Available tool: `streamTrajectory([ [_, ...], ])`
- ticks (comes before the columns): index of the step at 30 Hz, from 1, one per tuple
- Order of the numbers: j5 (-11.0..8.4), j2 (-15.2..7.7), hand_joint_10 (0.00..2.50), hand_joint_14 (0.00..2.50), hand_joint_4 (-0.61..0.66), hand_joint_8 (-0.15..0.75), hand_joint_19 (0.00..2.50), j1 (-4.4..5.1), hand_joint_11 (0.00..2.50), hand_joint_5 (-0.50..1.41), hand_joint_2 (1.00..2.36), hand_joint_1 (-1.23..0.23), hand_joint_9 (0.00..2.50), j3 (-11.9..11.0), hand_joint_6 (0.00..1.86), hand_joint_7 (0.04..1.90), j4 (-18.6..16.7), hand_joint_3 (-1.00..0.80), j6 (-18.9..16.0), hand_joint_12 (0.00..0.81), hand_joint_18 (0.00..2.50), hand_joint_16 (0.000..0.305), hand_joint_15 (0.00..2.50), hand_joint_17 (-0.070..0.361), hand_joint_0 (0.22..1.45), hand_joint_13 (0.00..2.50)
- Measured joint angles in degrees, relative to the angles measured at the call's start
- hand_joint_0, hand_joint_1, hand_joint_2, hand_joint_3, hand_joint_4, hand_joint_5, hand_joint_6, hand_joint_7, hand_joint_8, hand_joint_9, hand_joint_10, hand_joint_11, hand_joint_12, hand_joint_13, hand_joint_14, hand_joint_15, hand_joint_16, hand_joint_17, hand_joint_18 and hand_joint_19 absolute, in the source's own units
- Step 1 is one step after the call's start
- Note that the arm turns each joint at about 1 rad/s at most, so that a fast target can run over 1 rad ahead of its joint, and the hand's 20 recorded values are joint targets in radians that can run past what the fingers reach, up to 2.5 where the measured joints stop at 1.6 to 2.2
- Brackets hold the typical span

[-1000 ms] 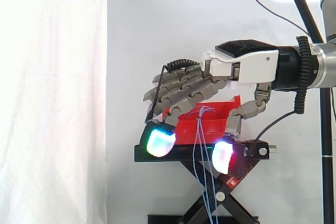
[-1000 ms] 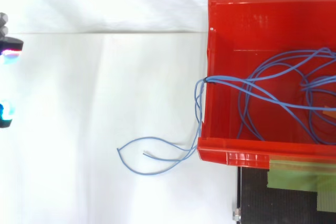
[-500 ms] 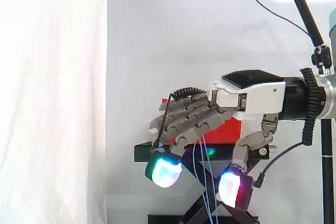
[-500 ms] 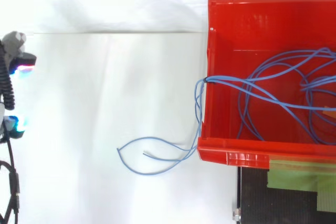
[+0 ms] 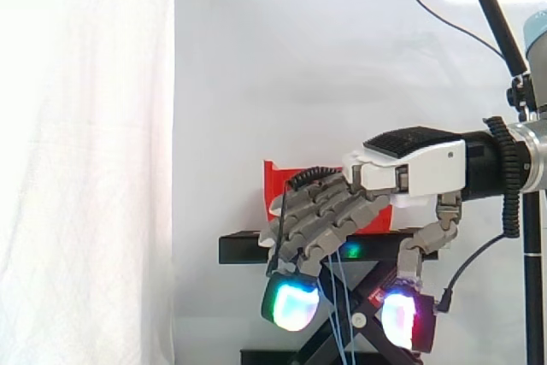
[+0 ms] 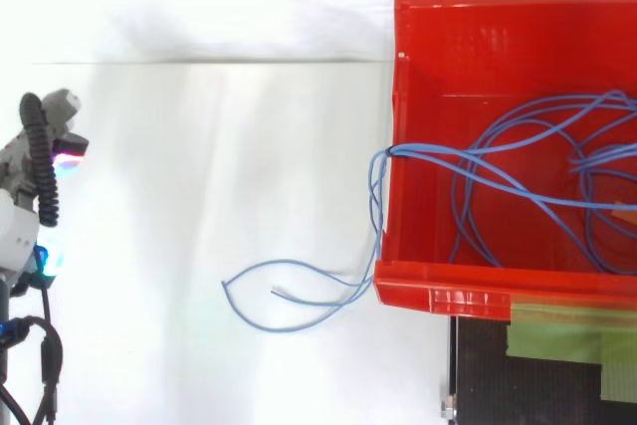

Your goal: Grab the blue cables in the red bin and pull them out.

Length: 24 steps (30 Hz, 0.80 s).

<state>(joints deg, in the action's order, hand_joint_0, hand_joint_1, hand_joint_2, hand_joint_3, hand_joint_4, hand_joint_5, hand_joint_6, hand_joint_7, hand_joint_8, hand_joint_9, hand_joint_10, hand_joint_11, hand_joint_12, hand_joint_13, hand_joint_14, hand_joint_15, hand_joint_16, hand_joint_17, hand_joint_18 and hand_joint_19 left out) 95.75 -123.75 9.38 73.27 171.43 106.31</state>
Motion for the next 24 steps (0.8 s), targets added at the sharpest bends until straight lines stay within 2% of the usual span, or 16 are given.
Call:
streamTrajectory([
  [3,1.2,0.0,0.01,0.01,0.2,0.24,0.18,-0.54,0.23,0.55,1.0,-0.92,0.54,-1.13,0.01,0.52,1.44,-1.0,2.99,0.329,0.21,0.046,0.18,0.103,0.77,0.4],
  [8,1.82,0.02,0.01,0.01,0.19,0.24,0.18,-1.28,0.22,0.55,1.0,-0.92,0.54,-2.26,0.01,0.51,2.08,-1.0,8.1,0.33,0.22,0.046,0.17,0.103,0.77,0.4],
  [19,2.11,0.0,0.01,0.01,0.19,0.239,0.19,-2.67,0.23,0.54,1.0,-0.92,0.54,-2.42,0.01,0.5,0.26,-1.0,16.15,0.329,0.22,0.046,0.17,0.103,0.77,0.4],
  [24,2.28,-0.01,0.01,0.01,0.19,0.24,0.19,-3.48,0.22,0.54,1.0,-0.92,0.54,-2.18,0.01,0.5,-0.35,-1.0,17.77,0.329,0.22,0.046,0.18,0.103,0.77,0.4],
])
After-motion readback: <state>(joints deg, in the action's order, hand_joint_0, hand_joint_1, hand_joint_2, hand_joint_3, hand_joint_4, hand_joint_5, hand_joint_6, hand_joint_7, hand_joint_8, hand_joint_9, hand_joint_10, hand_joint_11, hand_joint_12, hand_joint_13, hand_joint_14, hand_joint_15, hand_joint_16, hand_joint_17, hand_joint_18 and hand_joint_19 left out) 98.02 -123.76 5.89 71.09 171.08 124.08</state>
